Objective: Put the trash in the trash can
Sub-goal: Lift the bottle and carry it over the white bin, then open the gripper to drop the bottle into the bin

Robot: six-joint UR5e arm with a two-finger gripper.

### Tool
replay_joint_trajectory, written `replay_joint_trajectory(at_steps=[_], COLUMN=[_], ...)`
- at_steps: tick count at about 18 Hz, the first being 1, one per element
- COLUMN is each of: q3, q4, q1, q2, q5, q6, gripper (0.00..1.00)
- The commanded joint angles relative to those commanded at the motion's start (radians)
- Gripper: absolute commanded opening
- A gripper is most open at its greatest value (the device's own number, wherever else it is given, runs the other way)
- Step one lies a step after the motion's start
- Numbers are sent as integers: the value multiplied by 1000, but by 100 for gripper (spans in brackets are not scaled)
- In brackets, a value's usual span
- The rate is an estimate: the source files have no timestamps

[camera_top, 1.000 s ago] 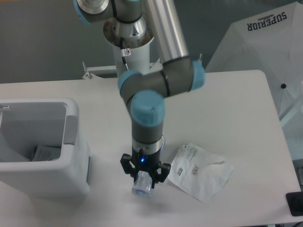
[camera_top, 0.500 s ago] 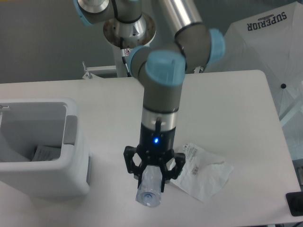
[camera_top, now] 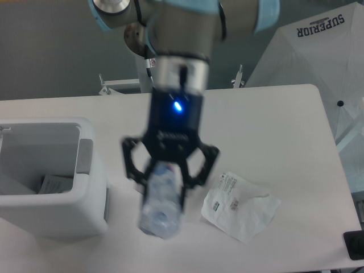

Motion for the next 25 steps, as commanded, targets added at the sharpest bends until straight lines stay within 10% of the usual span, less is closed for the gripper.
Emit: replay_joint_trajectory(at_steps=[14,21,25], q3=[-77,-117,-152], q4=[0,-3,-12], q1=[-248,-259,-227], q2=[-34,-24,-12], q5=[9,11,14], q6=[-22,-22,-23], gripper=[58,99,100])
